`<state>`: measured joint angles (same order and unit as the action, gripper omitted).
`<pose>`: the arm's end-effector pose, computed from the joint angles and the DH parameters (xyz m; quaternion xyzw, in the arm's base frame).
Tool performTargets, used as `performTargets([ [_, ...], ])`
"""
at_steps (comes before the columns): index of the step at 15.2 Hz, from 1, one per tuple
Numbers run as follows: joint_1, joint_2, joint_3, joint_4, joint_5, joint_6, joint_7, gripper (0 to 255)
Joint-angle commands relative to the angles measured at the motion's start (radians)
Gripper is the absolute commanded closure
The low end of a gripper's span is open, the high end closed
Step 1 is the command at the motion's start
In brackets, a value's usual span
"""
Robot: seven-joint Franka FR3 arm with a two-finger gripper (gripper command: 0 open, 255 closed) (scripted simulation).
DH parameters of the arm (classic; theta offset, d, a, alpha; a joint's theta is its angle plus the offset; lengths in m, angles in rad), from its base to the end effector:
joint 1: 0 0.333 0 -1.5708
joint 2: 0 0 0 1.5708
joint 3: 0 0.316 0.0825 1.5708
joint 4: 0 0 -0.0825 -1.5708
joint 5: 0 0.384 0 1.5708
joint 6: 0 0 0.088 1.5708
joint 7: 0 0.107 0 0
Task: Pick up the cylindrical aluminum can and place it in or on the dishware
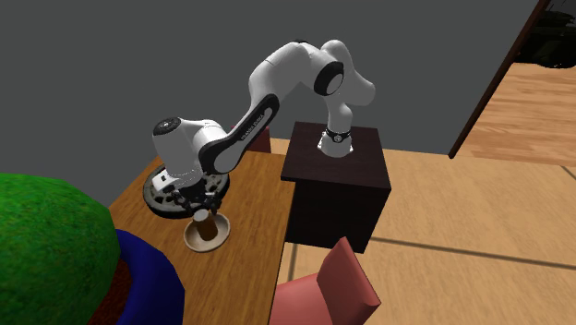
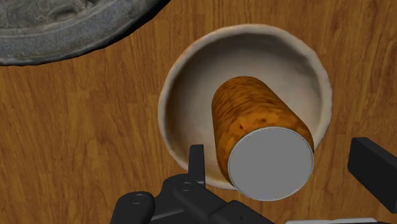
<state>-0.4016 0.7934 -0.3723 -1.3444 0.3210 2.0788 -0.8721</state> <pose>0.5783 -0.4565 0.2733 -0.9997 -0.0213 -0.0051 0.0069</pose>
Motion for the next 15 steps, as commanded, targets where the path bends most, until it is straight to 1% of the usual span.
performTargets([
  [1,0.000,0.000,0.000,0.000,0.000,0.000,0.000,0],
  [3,0.000,0.000,0.000,0.001,0.000,0.000,0.000,0],
  [7,0.003,-0.055,-0.015,0.037,-0.020,-0.090,0.012,0],
  [15,0.003,-0.055,-0.015,0.037,-0.020,-0.090,0.012,0],
])
